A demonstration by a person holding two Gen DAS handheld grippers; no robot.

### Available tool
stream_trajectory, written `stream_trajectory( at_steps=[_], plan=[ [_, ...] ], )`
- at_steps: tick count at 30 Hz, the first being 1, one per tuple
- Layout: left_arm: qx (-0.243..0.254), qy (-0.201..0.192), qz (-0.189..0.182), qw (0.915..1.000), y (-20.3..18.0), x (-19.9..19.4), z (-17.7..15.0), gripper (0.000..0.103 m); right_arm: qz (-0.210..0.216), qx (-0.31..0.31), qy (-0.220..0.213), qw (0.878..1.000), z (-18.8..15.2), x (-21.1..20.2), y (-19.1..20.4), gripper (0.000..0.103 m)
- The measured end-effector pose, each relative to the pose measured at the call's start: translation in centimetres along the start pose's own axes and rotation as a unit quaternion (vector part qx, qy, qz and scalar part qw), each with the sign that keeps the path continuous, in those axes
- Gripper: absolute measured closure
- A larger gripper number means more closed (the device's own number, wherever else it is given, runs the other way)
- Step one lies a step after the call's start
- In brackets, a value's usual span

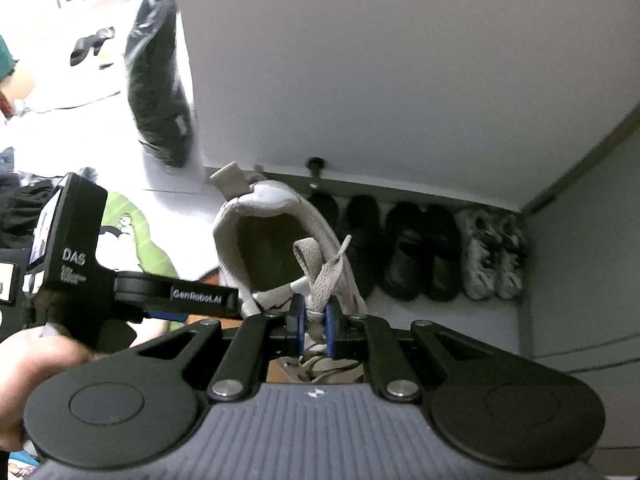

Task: Organize scattered shoes
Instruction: 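Carry the white sneaker toward the other white sneaker by the wall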

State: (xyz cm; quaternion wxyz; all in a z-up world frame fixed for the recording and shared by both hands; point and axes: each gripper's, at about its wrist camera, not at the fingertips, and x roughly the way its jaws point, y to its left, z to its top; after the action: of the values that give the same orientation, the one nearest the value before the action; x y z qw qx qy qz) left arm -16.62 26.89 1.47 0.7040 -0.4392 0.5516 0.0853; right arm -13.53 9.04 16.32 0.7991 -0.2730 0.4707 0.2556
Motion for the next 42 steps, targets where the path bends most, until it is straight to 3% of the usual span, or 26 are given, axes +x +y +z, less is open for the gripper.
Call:
stream_trajectory(
  at_steps=[4,15,21,23,27,32,42],
  plan=[
    [0.005,-0.009,0.028,0.9995,0.4,-0.3,0.8,0.019,0.021,-0.002,-0.007,1.0,0.2,1.7,0.7,0.092],
    [-0.018,-0.026,0.013,0.9994,3.8,0.6,0.0,0.02,0.074,-0.038,-0.03,0.996,1.0,3.4,1.8,0.092],
    [-0.057,0.043,0.038,0.9967,5.4,3.0,2.1,0.021,0.085,-0.05,-0.025,0.995,1.2,5.8,3.4,0.092],
    [-0.054,0.039,0.059,0.996,5.3,2.7,3.1,0.021,0.093,-0.042,-0.023,0.995,1.5,6.9,4.1,0.092],
    [0.006,0.008,0.102,0.9948,5.6,2.0,4.7,0.021,0.103,-0.033,-0.022,0.994,2.4,8.2,5.2,0.092],
    [-0.006,-0.006,0.078,0.9969,8.9,1.8,7.6,0.021,0.115,-0.03,-0.034,0.992,4.3,10.1,6.9,0.092],
    [0.036,-0.049,0.1,0.9931,14.2,2.6,13.5,0.021,0.14,-0.039,-0.025,0.989,8.4,15.6,11.4,0.092]
  ],
)
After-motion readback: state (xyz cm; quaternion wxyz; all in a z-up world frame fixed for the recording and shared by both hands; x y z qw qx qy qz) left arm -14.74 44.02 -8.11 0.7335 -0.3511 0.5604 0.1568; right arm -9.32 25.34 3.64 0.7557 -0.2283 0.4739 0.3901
